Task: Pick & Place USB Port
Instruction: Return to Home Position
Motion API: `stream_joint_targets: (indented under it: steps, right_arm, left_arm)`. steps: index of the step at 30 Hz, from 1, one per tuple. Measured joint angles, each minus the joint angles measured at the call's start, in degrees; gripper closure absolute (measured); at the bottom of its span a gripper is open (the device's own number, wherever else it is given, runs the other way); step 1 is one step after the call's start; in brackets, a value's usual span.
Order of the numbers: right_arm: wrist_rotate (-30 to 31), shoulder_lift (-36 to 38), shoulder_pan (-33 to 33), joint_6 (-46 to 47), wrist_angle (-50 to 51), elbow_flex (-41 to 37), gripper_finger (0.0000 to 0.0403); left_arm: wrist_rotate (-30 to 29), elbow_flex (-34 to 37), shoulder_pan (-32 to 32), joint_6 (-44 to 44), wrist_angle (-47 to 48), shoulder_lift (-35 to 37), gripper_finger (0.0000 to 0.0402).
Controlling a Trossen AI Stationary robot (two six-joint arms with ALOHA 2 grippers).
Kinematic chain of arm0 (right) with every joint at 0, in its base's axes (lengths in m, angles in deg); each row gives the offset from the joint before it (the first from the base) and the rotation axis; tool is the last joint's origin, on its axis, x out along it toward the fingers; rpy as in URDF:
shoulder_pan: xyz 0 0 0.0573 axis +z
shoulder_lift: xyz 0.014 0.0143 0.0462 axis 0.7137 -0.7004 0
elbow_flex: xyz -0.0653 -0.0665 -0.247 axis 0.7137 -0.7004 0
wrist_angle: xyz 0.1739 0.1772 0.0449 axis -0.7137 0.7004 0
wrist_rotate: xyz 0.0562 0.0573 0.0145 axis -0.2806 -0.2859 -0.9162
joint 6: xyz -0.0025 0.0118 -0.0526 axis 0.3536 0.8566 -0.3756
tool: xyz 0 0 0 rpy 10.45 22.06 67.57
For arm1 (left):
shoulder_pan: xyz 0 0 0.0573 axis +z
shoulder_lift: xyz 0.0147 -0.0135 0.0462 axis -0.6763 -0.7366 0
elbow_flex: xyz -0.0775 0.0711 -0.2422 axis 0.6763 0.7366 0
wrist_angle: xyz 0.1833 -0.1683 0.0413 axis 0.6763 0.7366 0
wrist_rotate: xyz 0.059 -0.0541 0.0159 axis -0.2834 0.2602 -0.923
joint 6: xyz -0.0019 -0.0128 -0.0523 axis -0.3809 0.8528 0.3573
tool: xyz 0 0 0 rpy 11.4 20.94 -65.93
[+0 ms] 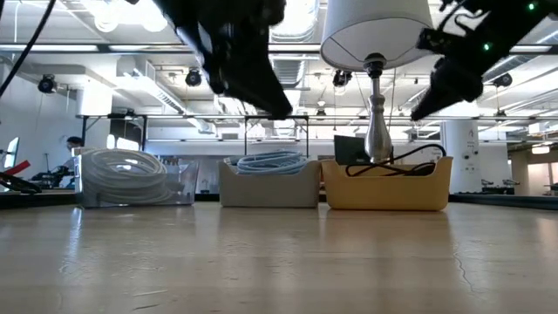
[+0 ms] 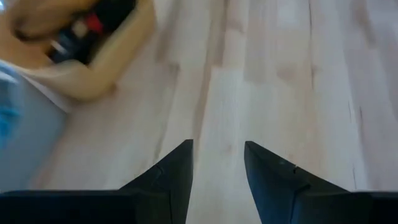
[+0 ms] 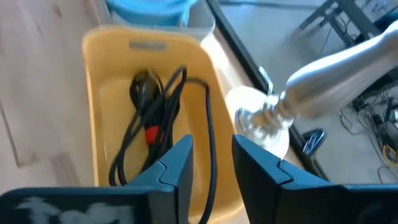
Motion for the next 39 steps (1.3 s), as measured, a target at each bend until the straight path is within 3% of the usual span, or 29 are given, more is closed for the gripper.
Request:
stream_joint_targets:
  steps: [5, 9, 12, 15, 19, 29, 39]
  right_arm:
    - [-2.26, 0.04, 0.03, -0.86, 0.0, 5.36, 0.0287]
    - [-11.14, 0.74, 0.18, -4.42, 0.01, 9.08, 0.0292]
    - [-17.4, 1.42, 0.52, -6.19, -0.14, 11.07, 0.0297]
    - [-19.45, 2.66, 0.91, -8.73, -0.06, 11.57, 0.0301]
    - [-22.97, 5.42, 0.87, -11.07, -1.18, 8.8, 0.0306]
    - [-29.39, 14.96, 0.86, -18.67, -16.96, -3.44, 0.0318]
    - [-32.89, 29.62, -1.33, -16.4, -18.37, -9.28, 0.0319]
  left_arm:
    - [-7.5, 0.39, -0.62, -3.11, 2.65, 7.68, 0.0255]
    - [-14.75, 1.21, -1.05, -5.01, 7.06, 15.36, 0.0255]
    - [-15.94, 4.11, -1.04, -6.35, 8.46, 22.1, 0.0254]
    - [-16.12, 8.66, -1.04, -7.18, 8.29, 29.69, 0.0254]
    - [-17.69, 18.14, -1.04, -7.39, 4.65, 39.94, 0.0255]
    - [-17.57, 46.35, -0.03, -11.69, -20.95, 60.25, 0.0255]
    - [-17.65, 55.74, 1.43, -15.1, -23.53, 76.52, 0.0255]
